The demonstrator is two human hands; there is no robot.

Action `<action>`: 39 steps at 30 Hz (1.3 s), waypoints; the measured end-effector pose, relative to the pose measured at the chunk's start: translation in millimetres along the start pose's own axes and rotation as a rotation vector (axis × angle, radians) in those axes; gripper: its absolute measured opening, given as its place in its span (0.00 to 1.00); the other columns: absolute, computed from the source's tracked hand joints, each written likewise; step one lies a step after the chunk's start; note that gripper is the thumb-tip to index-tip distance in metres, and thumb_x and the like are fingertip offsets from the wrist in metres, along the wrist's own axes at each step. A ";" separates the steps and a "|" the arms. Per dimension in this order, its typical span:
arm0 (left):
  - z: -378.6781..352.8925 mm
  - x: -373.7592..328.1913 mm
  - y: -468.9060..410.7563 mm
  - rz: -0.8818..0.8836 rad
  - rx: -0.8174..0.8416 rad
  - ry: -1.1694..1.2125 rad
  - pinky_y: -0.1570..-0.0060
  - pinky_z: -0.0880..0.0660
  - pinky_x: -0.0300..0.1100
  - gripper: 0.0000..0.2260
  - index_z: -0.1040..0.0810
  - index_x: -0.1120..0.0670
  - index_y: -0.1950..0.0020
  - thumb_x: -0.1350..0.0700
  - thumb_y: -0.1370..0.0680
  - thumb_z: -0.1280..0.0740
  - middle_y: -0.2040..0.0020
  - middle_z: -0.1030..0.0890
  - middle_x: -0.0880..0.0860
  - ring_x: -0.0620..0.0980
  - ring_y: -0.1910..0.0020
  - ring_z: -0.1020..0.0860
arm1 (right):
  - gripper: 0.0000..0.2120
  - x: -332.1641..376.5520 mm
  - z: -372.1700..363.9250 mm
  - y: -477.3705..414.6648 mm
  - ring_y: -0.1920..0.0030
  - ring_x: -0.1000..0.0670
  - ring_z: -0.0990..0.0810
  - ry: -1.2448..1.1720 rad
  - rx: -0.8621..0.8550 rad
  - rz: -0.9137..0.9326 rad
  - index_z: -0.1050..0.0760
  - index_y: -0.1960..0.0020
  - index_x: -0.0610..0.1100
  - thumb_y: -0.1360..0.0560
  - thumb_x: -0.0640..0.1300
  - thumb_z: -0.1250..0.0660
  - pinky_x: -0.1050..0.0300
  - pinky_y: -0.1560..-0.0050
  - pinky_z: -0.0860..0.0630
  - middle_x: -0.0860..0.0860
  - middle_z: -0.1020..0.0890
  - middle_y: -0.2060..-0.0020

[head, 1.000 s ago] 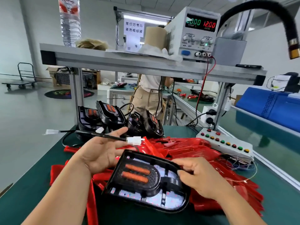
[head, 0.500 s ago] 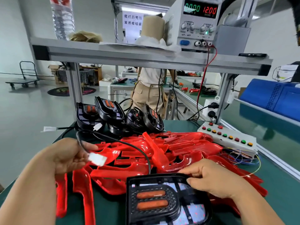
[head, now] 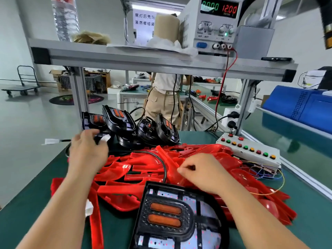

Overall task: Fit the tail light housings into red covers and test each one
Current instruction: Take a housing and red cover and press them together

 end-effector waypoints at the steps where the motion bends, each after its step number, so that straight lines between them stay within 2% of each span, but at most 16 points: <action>1: -0.4 -13.0 8.9 -0.108 0.041 0.015 0.47 0.28 0.48 0.09 0.20 0.53 0.44 0.54 0.22 0.36 0.45 0.20 0.58 0.59 0.45 0.24 | 0.17 3.8 -7.0 -5.5 0.58 0.53 0.21 0.043 0.066 -0.013 0.16 0.54 0.46 0.23 0.58 0.36 0.56 0.52 0.26 0.54 0.16 0.60; 2: -3.7 -21.9 17.9 -0.187 0.161 0.051 0.55 0.28 0.43 0.05 0.20 0.50 0.51 0.53 0.21 0.35 0.51 0.18 0.53 0.54 0.51 0.22 | 0.19 5.4 -11.9 -9.1 0.59 0.51 0.22 0.057 0.107 -0.042 0.18 0.56 0.45 0.24 0.61 0.35 0.55 0.55 0.26 0.53 0.17 0.61; 4: -10.2 -37.1 42.0 -0.233 0.584 0.121 0.65 0.30 0.36 0.09 0.20 0.48 0.56 0.44 0.22 0.34 0.60 0.18 0.46 0.42 0.63 0.21 | 0.20 3.2 -19.4 -14.2 0.61 0.52 0.24 0.006 0.136 -0.121 0.20 0.58 0.47 0.28 0.64 0.32 0.55 0.58 0.28 0.54 0.20 0.62; 6: -14.4 -48.7 64.7 -0.301 0.929 0.025 0.65 0.29 0.31 0.16 0.20 0.44 0.53 0.34 0.26 0.38 0.62 0.19 0.37 0.32 0.65 0.23 | 0.21 1.6 -23.5 -15.8 0.63 0.51 0.24 -0.016 0.132 -0.155 0.23 0.63 0.46 0.32 0.65 0.29 0.54 0.60 0.27 0.52 0.21 0.65; 7: -18.1 -51.7 72.2 -0.372 1.005 -0.057 0.59 0.27 0.31 0.19 0.20 0.43 0.50 0.31 0.27 0.39 0.59 0.19 0.34 0.30 0.60 0.23 | 0.21 1.2 -24.8 -15.8 0.66 0.51 0.26 0.000 0.124 -0.144 0.25 0.67 0.46 0.32 0.63 0.28 0.54 0.63 0.28 0.52 0.23 0.69; 9: -24.1 -54.5 79.2 -0.467 0.994 -0.219 0.45 0.28 0.36 0.21 0.21 0.43 0.43 0.31 0.27 0.38 0.47 0.21 0.38 0.37 0.46 0.24 | 0.21 1.4 -25.1 -13.2 0.67 0.51 0.29 0.021 0.080 -0.111 0.32 0.71 0.46 0.30 0.58 0.28 0.54 0.65 0.32 0.52 0.29 0.72; 10: -25.1 -55.3 79.9 -0.464 0.971 -0.251 0.44 0.30 0.36 0.19 0.21 0.44 0.42 0.34 0.26 0.36 0.45 0.22 0.40 0.40 0.44 0.25 | 0.19 -0.2 -24.8 -12.0 0.65 0.49 0.27 0.025 0.049 -0.108 0.32 0.69 0.46 0.29 0.56 0.29 0.53 0.63 0.30 0.52 0.28 0.70; 15: -27.9 -51.0 75.7 -0.532 0.933 -0.100 0.54 0.29 0.34 0.04 0.22 0.44 0.54 0.46 0.23 0.31 0.54 0.21 0.43 0.39 0.54 0.24 | 0.08 -16.4 -17.5 -2.7 0.57 0.51 0.23 -0.173 -0.123 -0.064 0.23 0.54 0.49 0.22 0.53 0.35 0.56 0.57 0.31 0.54 0.20 0.60; 17: -29.0 -47.3 70.4 -0.490 0.890 0.089 0.61 0.31 0.32 0.05 0.23 0.45 0.57 0.50 0.22 0.30 0.61 0.22 0.40 0.37 0.62 0.27 | 0.03 -22.4 -9.3 3.0 0.58 0.55 0.19 -0.467 -0.205 -0.060 0.22 0.51 0.55 0.21 0.49 0.35 0.61 0.56 0.27 0.55 0.18 0.59; 19: -28.1 -41.3 63.4 -0.337 0.847 0.365 0.64 0.32 0.35 0.06 0.23 0.48 0.58 0.54 0.22 0.30 0.64 0.24 0.41 0.40 0.65 0.29 | 0.08 -26.8 -2.9 9.1 0.62 0.55 0.17 -0.805 -0.278 -0.065 0.21 0.51 0.60 0.22 0.46 0.33 0.66 0.59 0.25 0.55 0.16 0.62; 23: -31.2 -32.0 55.1 -0.096 0.796 0.634 0.57 0.29 0.46 0.06 0.23 0.49 0.57 0.57 0.20 0.33 0.60 0.25 0.53 0.50 0.60 0.28 | 0.06 -32.6 4.5 10.9 0.67 0.54 0.22 -1.306 -0.336 -0.038 0.21 0.56 0.57 0.33 0.51 0.27 0.61 0.63 0.27 0.51 0.19 0.68; 26: -37.2 -29.3 51.9 0.021 0.734 0.731 0.51 0.24 0.53 0.08 0.23 0.47 0.58 0.54 0.20 0.34 0.59 0.25 0.58 0.58 0.58 0.23 | 0.14 -39.2 10.2 11.6 0.67 0.53 0.22 -1.569 -0.254 0.041 0.16 0.54 0.50 0.39 0.49 0.20 0.62 0.65 0.25 0.49 0.18 0.64; 28: -39.9 -27.6 50.0 0.129 0.679 0.826 0.54 0.20 0.58 0.07 0.22 0.48 0.58 0.53 0.20 0.34 0.56 0.22 0.62 0.64 0.57 0.19 | 0.21 -38.6 12.2 15.6 0.69 0.52 0.23 -1.540 -0.108 0.063 0.16 0.51 0.46 0.41 0.51 0.17 0.62 0.67 0.24 0.48 0.19 0.64; 31: -40.8 -26.8 47.6 0.231 0.619 0.938 0.63 0.19 0.54 0.05 0.22 0.51 0.51 0.52 0.19 0.35 0.53 0.16 0.61 0.62 0.59 0.16 | 0.15 -31.3 9.3 20.0 0.71 0.53 0.23 -1.195 0.042 0.053 0.16 0.51 0.49 0.35 0.51 0.21 0.63 0.68 0.25 0.50 0.21 0.67; 34: -41.4 -27.1 47.0 0.297 0.638 0.994 0.60 0.20 0.62 0.12 0.26 0.58 0.41 0.50 0.18 0.37 0.49 0.17 0.65 0.67 0.54 0.17 | 0.07 -21.7 3.8 18.1 0.71 0.53 0.21 -0.948 0.016 0.029 0.17 0.51 0.51 0.29 0.47 0.26 0.64 0.67 0.25 0.51 0.20 0.71; 39: -43.2 -31.3 52.9 0.365 0.667 1.039 0.64 0.19 0.57 0.13 0.23 0.57 0.42 0.49 0.18 0.39 0.51 0.16 0.64 0.65 0.57 0.16 | 0.06 -14.6 -8.7 14.8 0.69 0.52 0.20 -0.941 -0.025 -0.066 0.19 0.49 0.48 0.25 0.40 0.30 0.63 0.66 0.25 0.50 0.18 0.70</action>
Point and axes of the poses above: each hand's wrist, its own y-axis away from the middle knuckle, its own z-axis out of the back of the hand, x = y × z, the point moved 2 cm from there along -y, towards the middle knuckle
